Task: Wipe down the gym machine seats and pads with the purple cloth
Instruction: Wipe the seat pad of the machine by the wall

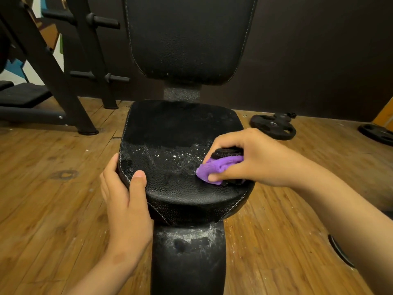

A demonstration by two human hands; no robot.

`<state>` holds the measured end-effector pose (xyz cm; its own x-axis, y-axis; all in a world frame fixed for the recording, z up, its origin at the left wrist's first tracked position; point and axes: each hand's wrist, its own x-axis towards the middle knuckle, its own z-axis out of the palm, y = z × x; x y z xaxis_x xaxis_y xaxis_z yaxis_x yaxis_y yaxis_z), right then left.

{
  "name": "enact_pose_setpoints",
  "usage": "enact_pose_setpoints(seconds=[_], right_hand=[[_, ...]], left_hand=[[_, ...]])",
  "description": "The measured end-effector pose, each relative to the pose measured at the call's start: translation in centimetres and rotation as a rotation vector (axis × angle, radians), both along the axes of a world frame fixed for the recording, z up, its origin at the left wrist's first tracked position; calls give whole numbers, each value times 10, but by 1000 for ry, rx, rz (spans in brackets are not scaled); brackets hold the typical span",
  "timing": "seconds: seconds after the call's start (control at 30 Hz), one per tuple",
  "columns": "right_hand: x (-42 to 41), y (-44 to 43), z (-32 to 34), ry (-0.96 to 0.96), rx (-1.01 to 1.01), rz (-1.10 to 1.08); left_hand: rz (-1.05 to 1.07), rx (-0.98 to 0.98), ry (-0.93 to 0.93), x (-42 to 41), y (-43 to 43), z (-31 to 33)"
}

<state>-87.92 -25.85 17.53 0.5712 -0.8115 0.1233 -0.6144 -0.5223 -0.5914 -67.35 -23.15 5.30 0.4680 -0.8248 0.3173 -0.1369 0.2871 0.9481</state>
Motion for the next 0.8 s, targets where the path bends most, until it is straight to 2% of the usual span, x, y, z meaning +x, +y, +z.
enact_pose_setpoints(seconds=[0.07,0.13,0.23,0.27,0.33,0.43,0.5,0.6,0.7,0.77,0.8], right_hand=[[-5,-9,2,10,14,-21],[-17,-30,0,12,-65,-175],[-27,-53,-8,115,-248,-441],[-25,-54,-11,148,-303,-445],[-10,-40,-11,118,-339,-296],[19,-4,-7,0,-199,-22],[24,2,-3,-10,-110,47],[7,-28,-1,40,-100,-152],[-6,-58,0,287,-243,-475],[4,-59,0,433,-355,-453],[14,-52,0,413,-364,-369]], left_hand=[[-1,0,-4,0,0,1],[-7,4,-10,0,1,2],[-5,13,-31,1,2,4],[-6,14,-37,0,2,4],[-9,16,-36,1,2,4],[5,13,-35,-1,2,3],[9,16,-30,-1,2,4],[4,24,-36,-1,2,4],[-2,27,-46,0,5,5],[1,29,-50,1,5,6],[3,33,-48,1,4,5]])
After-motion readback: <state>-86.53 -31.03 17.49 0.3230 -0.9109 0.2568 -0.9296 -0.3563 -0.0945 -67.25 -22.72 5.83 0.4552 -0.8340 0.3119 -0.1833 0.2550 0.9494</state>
